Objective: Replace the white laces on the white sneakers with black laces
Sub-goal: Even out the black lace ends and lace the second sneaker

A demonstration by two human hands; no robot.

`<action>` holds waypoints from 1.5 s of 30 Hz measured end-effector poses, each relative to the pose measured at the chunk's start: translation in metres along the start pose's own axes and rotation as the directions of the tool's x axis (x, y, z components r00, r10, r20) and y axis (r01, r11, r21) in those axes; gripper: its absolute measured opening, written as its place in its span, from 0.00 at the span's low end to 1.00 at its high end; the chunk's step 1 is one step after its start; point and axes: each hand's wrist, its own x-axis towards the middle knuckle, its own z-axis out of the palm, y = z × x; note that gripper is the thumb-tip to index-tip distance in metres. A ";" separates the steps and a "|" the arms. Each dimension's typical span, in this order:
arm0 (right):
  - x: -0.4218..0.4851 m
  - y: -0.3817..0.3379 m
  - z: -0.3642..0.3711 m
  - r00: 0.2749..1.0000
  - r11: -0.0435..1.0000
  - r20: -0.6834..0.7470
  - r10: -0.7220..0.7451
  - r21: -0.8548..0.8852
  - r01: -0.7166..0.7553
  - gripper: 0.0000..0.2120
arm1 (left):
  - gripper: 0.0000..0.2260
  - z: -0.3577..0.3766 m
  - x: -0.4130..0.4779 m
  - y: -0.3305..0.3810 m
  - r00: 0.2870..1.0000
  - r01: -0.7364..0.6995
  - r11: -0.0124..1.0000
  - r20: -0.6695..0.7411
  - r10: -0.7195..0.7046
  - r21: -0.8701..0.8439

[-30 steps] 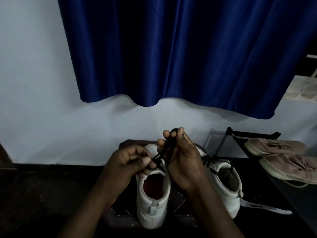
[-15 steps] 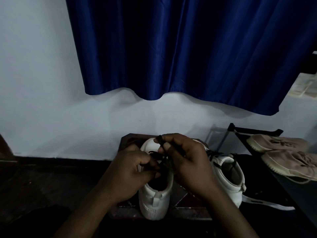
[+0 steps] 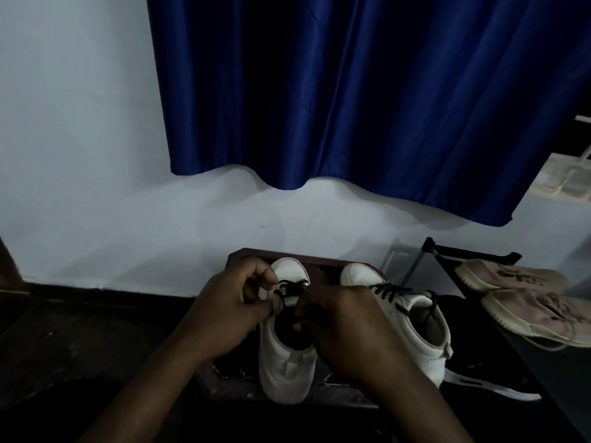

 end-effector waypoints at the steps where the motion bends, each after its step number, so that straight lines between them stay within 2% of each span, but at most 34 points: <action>1: 0.001 0.000 0.000 0.999 0.999 0.015 -0.028 -0.035 0.028 0.06 | 0.14 0.002 0.001 -0.002 1.000 0.014 1.000 -0.019 -0.014 0.001; 3: 0.001 -0.003 -0.001 0.995 0.996 0.069 -0.070 -0.056 0.073 0.02 | 0.13 0.004 0.001 -0.004 0.999 0.032 0.999 -0.023 -0.032 0.003; 5: 0.001 -0.005 -0.006 0.989 0.997 0.128 -0.080 0.032 0.076 0.01 | 0.10 0.005 0.001 -0.005 1.000 0.025 1.000 -0.020 -0.025 0.008; 6: 0.002 -0.003 -0.009 0.993 0.995 0.103 -0.066 0.086 0.057 0.02 | 0.09 0.006 0.001 -0.004 1.000 0.018 1.000 -0.024 -0.017 0.006; 7: 0.003 0.000 -0.012 0.999 0.993 0.014 -0.042 0.110 0.040 0.02 | 0.09 0.006 0.000 -0.003 0.999 0.012 1.000 -0.031 -0.012 0.002; 9: 0.008 0.009 -0.012 0.986 0.999 -0.169 -0.014 0.050 0.022 0.05 | 0.08 0.007 0.000 -0.001 0.999 0.008 1.000 -0.053 -0.008 -0.001; 10: 0.010 0.013 -0.009 0.983 1.000 -0.183 -0.013 0.013 0.015 0.08 | 0.09 0.008 0.000 -0.001 0.998 0.007 1.000 -0.063 -0.007 0.000; 12: 0.013 0.016 0.003 0.994 0.997 -0.096 -0.044 -0.065 0.038 0.13 | 0.10 0.009 -0.001 -0.001 0.997 -0.002 1.000 -0.081 0.001 -0.004; 14: 0.014 0.017 0.018 0.996 0.992 -0.034 -0.081 -0.104 0.077 0.14 | 0.10 0.011 -0.001 -0.001 0.995 -0.010 1.000 -0.101 0.008 -0.018; 21: 0.022 0.023 0.025 0.988 0.996 -0.136 -0.073 -0.064 0.064 0.09 | 0.11 0.013 -0.002 0.001 0.991 -0.020 1.000 -0.130 0.019 -0.007; 23: 0.021 0.022 0.025 0.987 0.998 -0.156 -0.043 -0.045 0.037 0.06 | 0.11 0.012 -0.002 0.002 0.992 -0.028 0.999 -0.124 0.030 0.018; 27: 0.021 0.018 0.031 0.954 0.992 -0.273 0.128 0.053 -0.117 0.05 | 0.13 0.013 -0.003 0.005 0.984 -0.108 0.988 -0.129 0.121 0.107; 32: 0.027 0.011 0.041 0.918 0.985 -0.361 0.166 0.017 -0.171 0.02 | 0.12 0.012 -0.002 0.008 0.967 -0.228 0.943 -0.057 0.248 0.242; 36: 0.031 0.015 0.038 0.942 0.992 -0.313 0.119 0.011 -0.122 0.03 | 0.05 0.013 -0.004 0.005 0.969 -0.241 0.939 0.001 0.248 0.245; 39: 0.026 0.025 0.026 0.966 0.995 -0.245 0.081 0.072 -0.065 0.07 | 0.02 0.016 -0.005 0.005 0.961 -0.250 0.939 -0.056 0.270 0.237; 42: 0.015 0.031 0.017 0.970 0.986 -0.225 0.087 0.160 -0.051 0.12 | 0.06 0.015 -0.001 0.009 0.950 -0.245 0.924 -0.117 0.289 0.294; 45: 0.012 0.035 0.018 0.966 0.992 -0.247 0.074 0.120 -0.046 0.14 | 0.12 0.013 0.002 0.009 0.967 -0.219 0.928 -0.061 0.248 0.300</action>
